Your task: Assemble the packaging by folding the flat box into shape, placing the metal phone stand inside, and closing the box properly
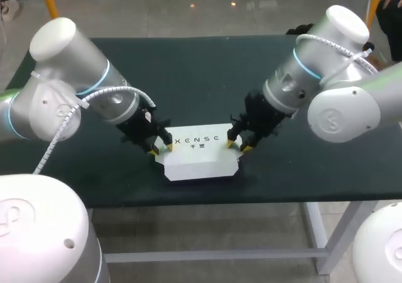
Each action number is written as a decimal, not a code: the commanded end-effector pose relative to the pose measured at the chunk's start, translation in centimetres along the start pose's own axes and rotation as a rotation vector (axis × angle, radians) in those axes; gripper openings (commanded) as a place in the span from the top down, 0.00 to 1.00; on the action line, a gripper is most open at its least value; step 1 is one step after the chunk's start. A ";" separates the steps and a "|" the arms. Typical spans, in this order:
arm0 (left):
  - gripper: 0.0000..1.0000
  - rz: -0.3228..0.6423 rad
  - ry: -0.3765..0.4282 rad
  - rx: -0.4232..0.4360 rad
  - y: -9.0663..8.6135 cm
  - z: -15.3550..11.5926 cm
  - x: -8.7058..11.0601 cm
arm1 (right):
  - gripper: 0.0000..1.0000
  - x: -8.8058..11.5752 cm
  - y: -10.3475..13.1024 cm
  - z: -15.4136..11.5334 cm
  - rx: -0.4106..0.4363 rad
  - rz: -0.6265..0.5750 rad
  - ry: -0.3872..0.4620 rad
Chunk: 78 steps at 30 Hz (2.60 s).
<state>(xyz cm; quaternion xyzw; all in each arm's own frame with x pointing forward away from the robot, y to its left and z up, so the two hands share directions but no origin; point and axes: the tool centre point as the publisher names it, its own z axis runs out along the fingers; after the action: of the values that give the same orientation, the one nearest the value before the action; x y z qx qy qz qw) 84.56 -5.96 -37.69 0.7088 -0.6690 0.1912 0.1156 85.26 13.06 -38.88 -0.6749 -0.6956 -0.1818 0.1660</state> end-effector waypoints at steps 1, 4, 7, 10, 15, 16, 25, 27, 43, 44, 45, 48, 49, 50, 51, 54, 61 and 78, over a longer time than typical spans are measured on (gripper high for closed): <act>0.52 0.002 0.019 -0.001 0.0 0.7 -0.4 | 0.50 0.0 -0.1 0.7 -0.007 -0.005 0.017; 0.52 0.002 0.039 0.001 -0.1 0.8 -0.4 | 0.50 0.0 -0.1 0.9 -0.009 -0.009 0.040; 0.51 0.001 0.056 0.007 -0.1 0.9 -0.4 | 0.50 0.2 -0.1 1.0 -0.017 -0.014 0.056; 0.51 0.004 0.072 0.015 -0.1 0.9 -0.3 | 0.50 0.4 -0.1 1.0 -0.026 -0.020 0.072; 0.53 0.011 0.095 0.018 -0.2 1.1 0.0 | 0.50 0.6 -0.1 1.1 -0.037 -0.027 0.094; 0.53 0.013 0.103 0.019 -0.2 1.1 0.1 | 0.50 0.7 -0.1 1.1 -0.038 -0.027 0.095; 0.53 0.028 0.168 0.025 -0.1 1.2 0.7 | 0.50 0.9 -0.2 1.3 -0.061 -0.033 0.122; 0.54 0.034 0.173 0.025 0.0 1.2 0.8 | 0.49 1.0 -0.3 1.3 -0.063 -0.034 0.124; 0.53 0.037 0.181 0.033 0.2 1.3 0.9 | 0.52 0.9 -0.6 1.1 -0.082 -0.033 0.126; 0.53 0.037 0.181 0.033 0.2 1.3 0.9 | 0.51 0.9 -0.6 1.1 -0.082 -0.033 0.126; 0.53 0.037 0.181 0.033 0.2 1.3 0.9 | 0.52 0.9 -0.6 1.1 -0.082 -0.033 0.126; 0.52 0.037 0.181 0.033 0.2 1.3 0.9 | 0.51 0.9 -0.6 1.1 -0.082 -0.033 0.126; 0.51 0.037 0.181 0.033 0.2 1.3 0.9 | 0.51 0.9 -0.6 1.1 -0.082 -0.033 0.126; 0.51 0.037 0.181 0.033 0.2 1.3 0.9 | 0.52 0.9 -0.6 1.1 -0.082 -0.033 0.126; 0.51 0.037 0.181 0.033 0.2 1.3 0.9 | 0.52 0.9 -0.6 1.1 -0.082 -0.033 0.126; 0.51 0.037 0.181 0.033 0.2 1.3 0.9 | 0.52 0.9 -0.6 1.1 -0.082 -0.033 0.126; 0.53 0.037 0.181 0.033 0.2 1.3 0.9 | 0.52 0.9 -0.6 1.1 -0.082 -0.033 0.126; 0.52 0.055 0.182 0.004 -0.2 1.4 1.4 | 0.48 1.1 -1.0 1.7 -0.093 -0.044 0.108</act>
<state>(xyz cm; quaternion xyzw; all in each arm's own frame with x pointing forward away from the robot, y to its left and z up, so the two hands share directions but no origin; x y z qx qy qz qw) 84.70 -7.14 -37.97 0.6710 -0.6729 0.2626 0.1674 84.55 14.15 -39.15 -0.6571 -0.6912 -0.2523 0.1637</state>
